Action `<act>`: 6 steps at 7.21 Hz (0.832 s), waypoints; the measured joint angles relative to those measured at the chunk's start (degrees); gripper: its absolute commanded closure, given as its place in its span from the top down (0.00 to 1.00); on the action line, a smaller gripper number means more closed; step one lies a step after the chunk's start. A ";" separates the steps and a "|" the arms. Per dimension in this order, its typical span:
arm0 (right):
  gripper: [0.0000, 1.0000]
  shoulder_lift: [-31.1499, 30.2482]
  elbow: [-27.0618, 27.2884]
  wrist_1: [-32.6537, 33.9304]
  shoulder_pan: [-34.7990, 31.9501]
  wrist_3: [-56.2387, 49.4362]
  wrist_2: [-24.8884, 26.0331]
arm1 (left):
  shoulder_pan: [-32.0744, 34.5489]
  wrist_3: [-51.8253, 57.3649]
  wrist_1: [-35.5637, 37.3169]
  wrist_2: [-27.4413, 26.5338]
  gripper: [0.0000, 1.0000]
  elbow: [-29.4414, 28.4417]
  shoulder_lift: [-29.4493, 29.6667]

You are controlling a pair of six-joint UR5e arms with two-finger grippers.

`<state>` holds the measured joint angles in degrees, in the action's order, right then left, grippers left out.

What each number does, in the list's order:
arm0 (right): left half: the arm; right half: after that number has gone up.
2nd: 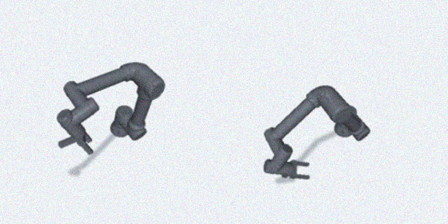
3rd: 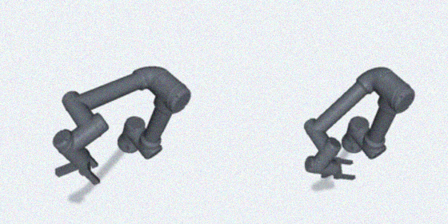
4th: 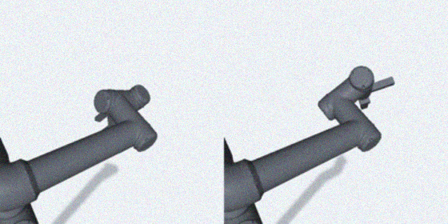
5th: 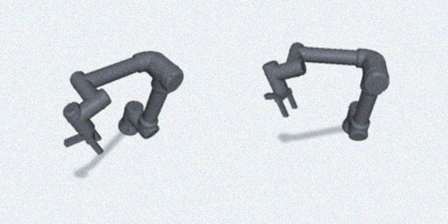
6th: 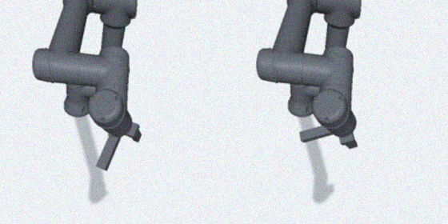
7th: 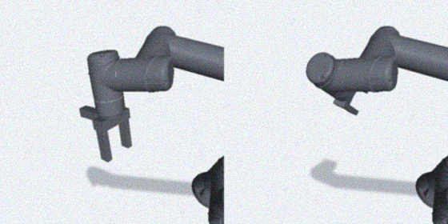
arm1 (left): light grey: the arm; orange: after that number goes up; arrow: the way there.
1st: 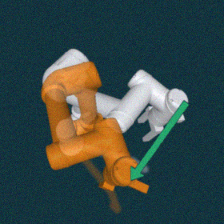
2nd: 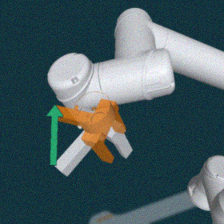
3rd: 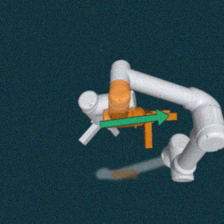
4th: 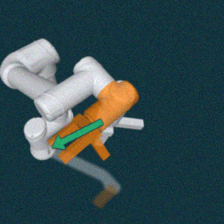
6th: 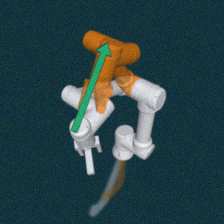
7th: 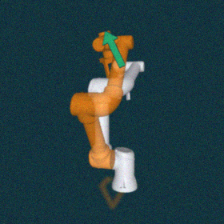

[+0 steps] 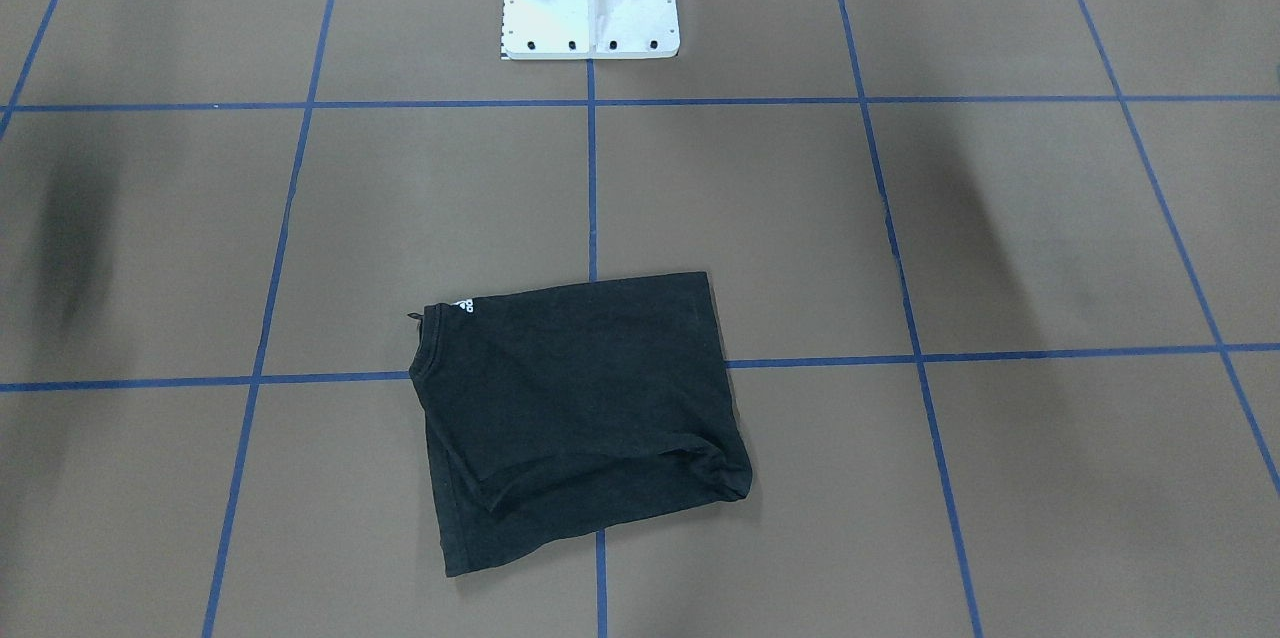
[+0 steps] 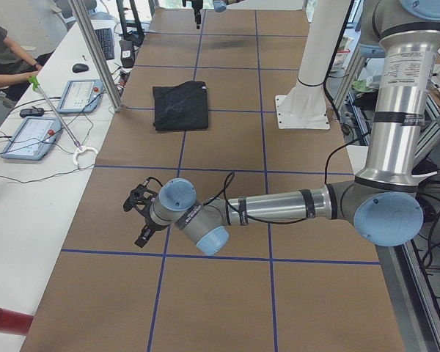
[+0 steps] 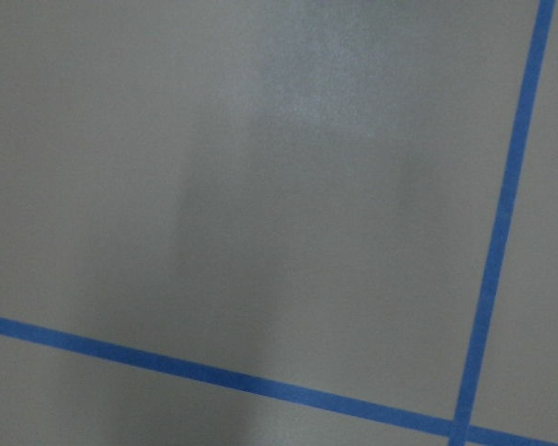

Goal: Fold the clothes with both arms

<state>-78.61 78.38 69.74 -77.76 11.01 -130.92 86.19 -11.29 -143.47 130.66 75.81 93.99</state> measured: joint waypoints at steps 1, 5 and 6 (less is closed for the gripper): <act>1.00 -0.24 0.02 0.15 -2.65 -0.06 -1.69 | 0.90 0.14 0.03 0.04 1.00 0.11 -0.64; 1.00 -3.23 0.87 -0.08 -8.30 -0.44 -5.28 | 1.59 0.25 -0.34 -0.46 1.00 0.04 -3.12; 1.00 -3.64 1.27 0.20 -9.48 -0.69 -5.32 | 1.63 0.23 0.45 -0.44 1.00 0.06 -3.08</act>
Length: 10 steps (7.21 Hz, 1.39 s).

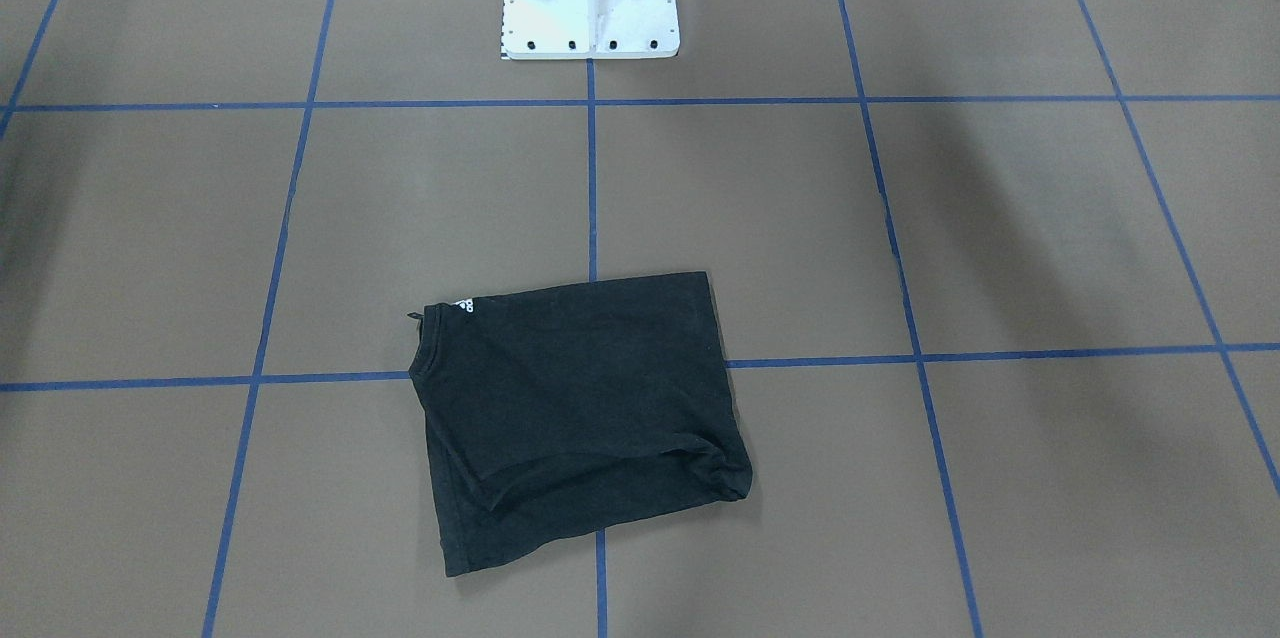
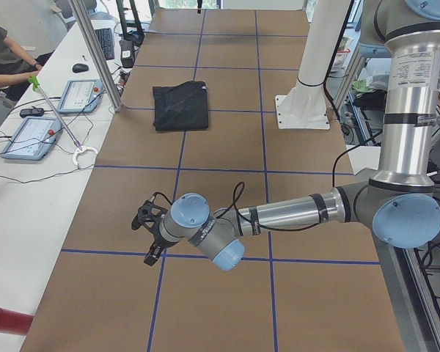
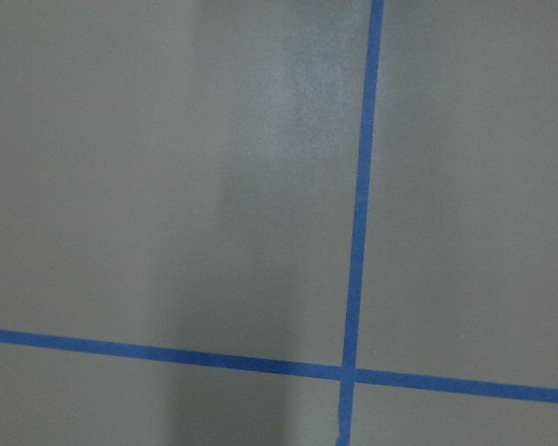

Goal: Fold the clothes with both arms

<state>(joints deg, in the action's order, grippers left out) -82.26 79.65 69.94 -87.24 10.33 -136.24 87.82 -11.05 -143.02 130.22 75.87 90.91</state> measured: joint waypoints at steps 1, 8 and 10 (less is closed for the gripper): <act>1.00 -0.96 1.03 0.76 -1.04 -0.14 0.04 | 0.02 0.01 1.73 0.00 1.00 0.05 0.08; 1.00 -19.10 24.22 30.96 -4.03 -20.38 1.90 | 1.15 7.17 10.07 0.37 1.00 1.00 -4.87; 1.00 -19.98 23.20 28.22 -4.18 -19.75 2.08 | 0.89 7.26 11.56 0.61 1.00 3.99 -6.14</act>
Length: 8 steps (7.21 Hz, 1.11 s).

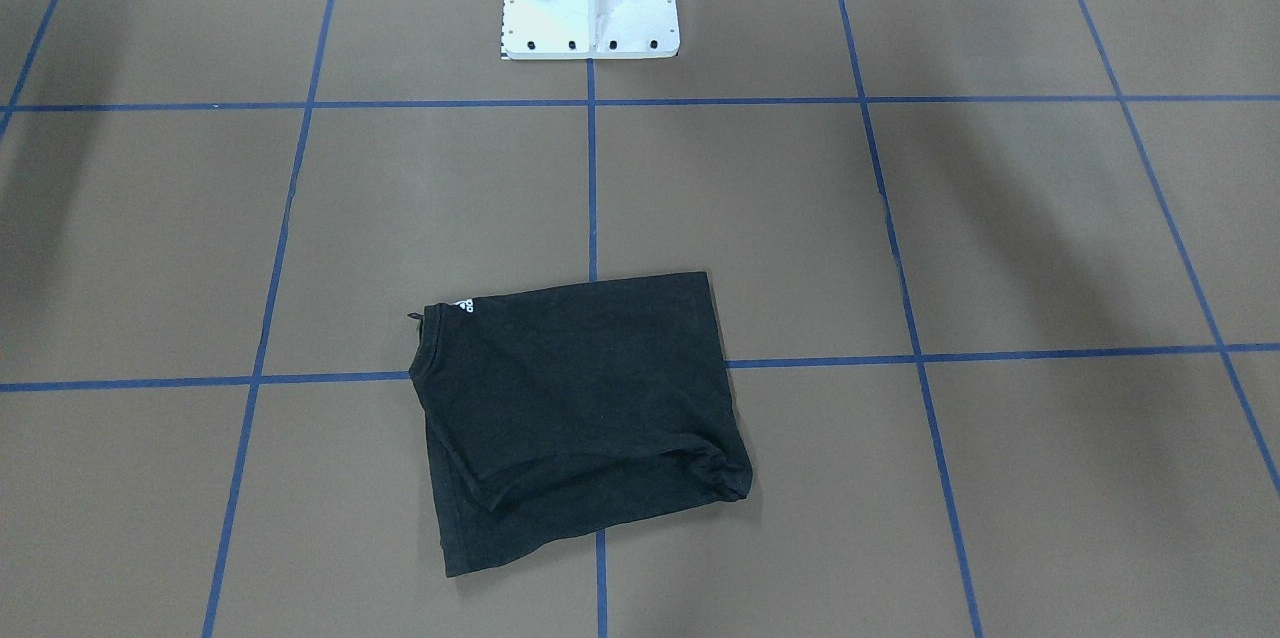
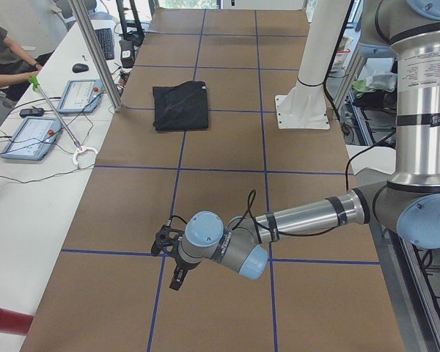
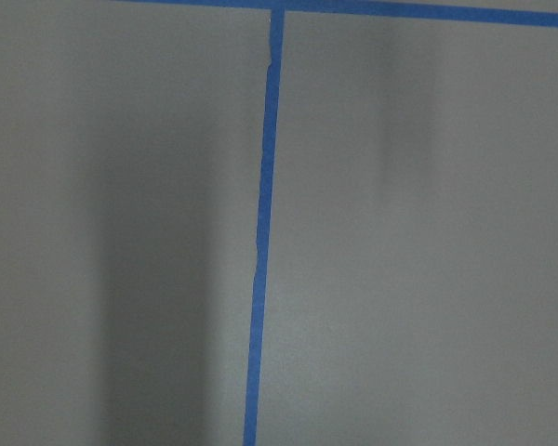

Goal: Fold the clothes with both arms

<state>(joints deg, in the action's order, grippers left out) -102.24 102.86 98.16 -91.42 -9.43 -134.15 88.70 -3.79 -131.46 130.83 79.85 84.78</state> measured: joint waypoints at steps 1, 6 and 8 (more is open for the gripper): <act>1.00 0.02 -1.15 -2.19 -0.04 1.02 0.02 | -0.34 0.01 4.36 -0.17 1.00 3.83 -0.12; 1.00 1.26 -3.56 -5.13 -0.03 4.25 -0.37 | 0.44 16.08 28.17 -4.56 1.00 17.89 -0.47; 1.00 1.56 -3.53 -4.70 0.01 4.40 -1.23 | 0.92 18.63 35.76 -3.79 1.00 19.62 -1.22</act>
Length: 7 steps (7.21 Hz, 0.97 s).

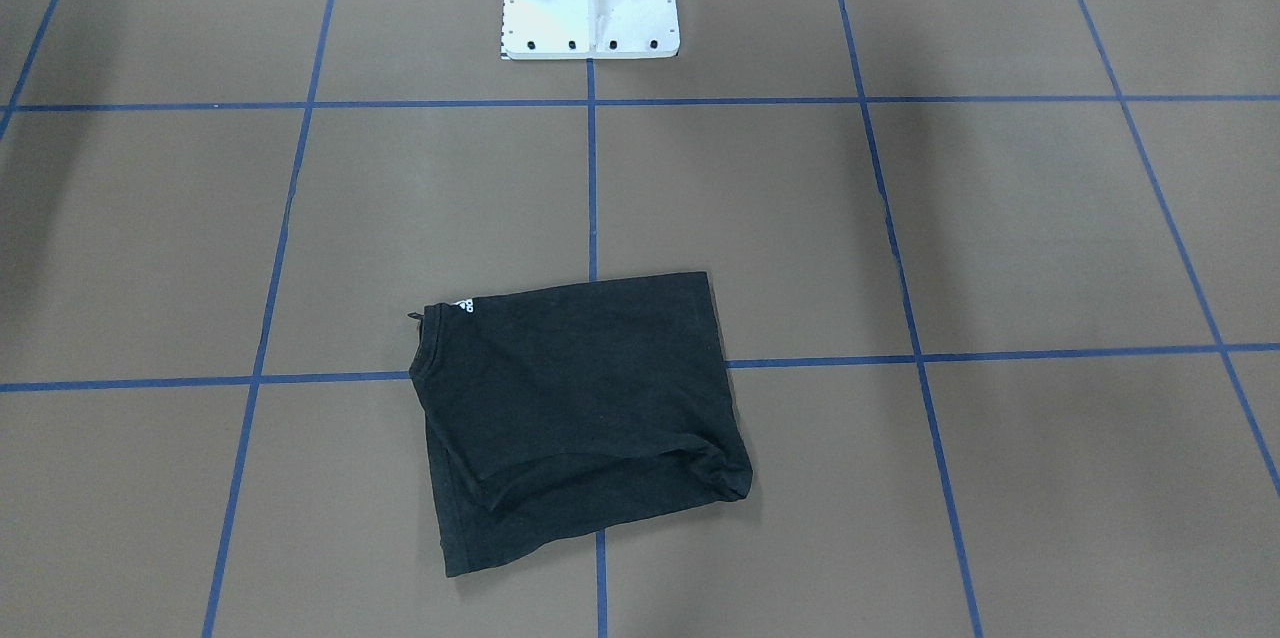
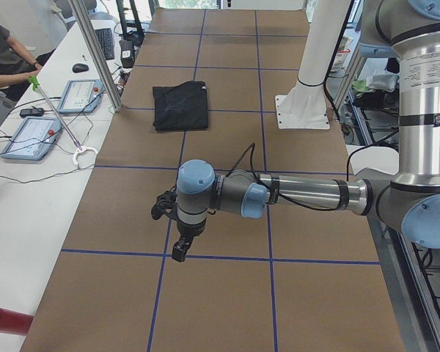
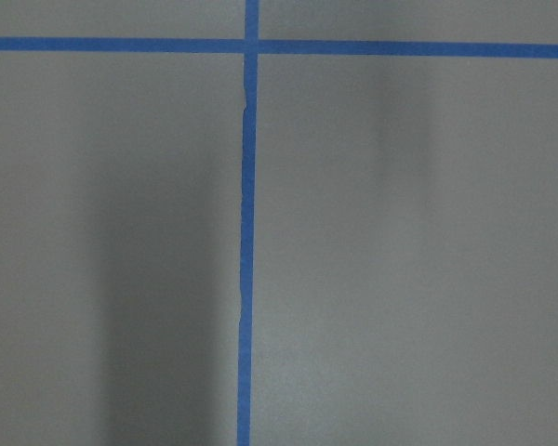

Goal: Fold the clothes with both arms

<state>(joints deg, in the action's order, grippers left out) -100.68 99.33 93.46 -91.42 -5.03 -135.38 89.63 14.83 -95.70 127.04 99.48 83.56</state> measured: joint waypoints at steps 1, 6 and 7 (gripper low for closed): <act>1.00 0.07 -0.04 0.16 0.00 0.01 -0.75 | 0.00 0.17 0.95 1.67 1.00 -0.41 -0.78; 1.00 -0.37 1.64 0.23 -0.25 0.03 -0.94 | -0.06 -2.69 1.48 7.96 1.00 -0.18 -1.36; 1.00 -0.35 2.12 0.16 -0.28 0.08 -0.67 | -0.06 -2.81 1.48 7.97 1.00 -0.06 -1.27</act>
<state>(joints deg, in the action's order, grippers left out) -101.03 101.45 93.62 -91.69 -4.95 -136.05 89.56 12.03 -94.22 135.01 99.41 82.28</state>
